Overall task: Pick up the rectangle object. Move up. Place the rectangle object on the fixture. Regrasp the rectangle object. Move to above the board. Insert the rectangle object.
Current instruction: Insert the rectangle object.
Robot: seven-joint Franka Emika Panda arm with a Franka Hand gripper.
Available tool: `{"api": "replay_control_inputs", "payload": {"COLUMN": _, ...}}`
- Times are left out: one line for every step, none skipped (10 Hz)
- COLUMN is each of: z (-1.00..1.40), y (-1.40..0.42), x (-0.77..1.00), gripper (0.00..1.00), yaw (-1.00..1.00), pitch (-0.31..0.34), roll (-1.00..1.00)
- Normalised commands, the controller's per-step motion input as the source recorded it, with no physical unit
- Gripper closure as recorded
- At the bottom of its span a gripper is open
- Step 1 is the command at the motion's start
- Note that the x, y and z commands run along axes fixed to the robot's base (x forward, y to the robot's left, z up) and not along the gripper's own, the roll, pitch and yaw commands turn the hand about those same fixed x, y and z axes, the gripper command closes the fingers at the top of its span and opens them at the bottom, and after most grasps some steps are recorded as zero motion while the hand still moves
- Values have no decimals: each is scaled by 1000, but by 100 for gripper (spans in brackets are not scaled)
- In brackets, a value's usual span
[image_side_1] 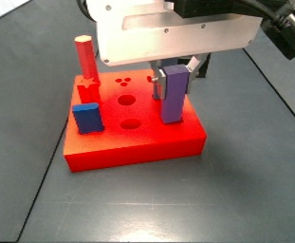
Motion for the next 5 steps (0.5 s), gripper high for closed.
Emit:
{"api": "replay_control_inputs", "payload": {"z": -371, "y": 0, "x": 134, "gripper": 100, "yaw": -97, "pitch": -141, "roll": -67}}
{"api": "replay_control_inputs", "payload": {"z": -411, "y": 0, "x": 209, "gripper": 100, "yaw": -154, "pitch": -134, "roll": -86}}
{"api": "replay_control_inputs", "payload": {"z": -440, "y": 0, "x": 186, "gripper": 100, "yaw": -143, "pitch": -124, "roll": -66}}
{"api": "replay_control_inputs", "payload": {"z": -489, "y": 0, "x": 0, "gripper": 100, "yaw": -106, "pitch": -114, "roll": 0}}
{"api": "replay_control_inputs", "payload": {"z": -597, "y": 0, "x": -14, "gripper": 100, "yaw": -131, "pitch": -130, "roll": 30}}
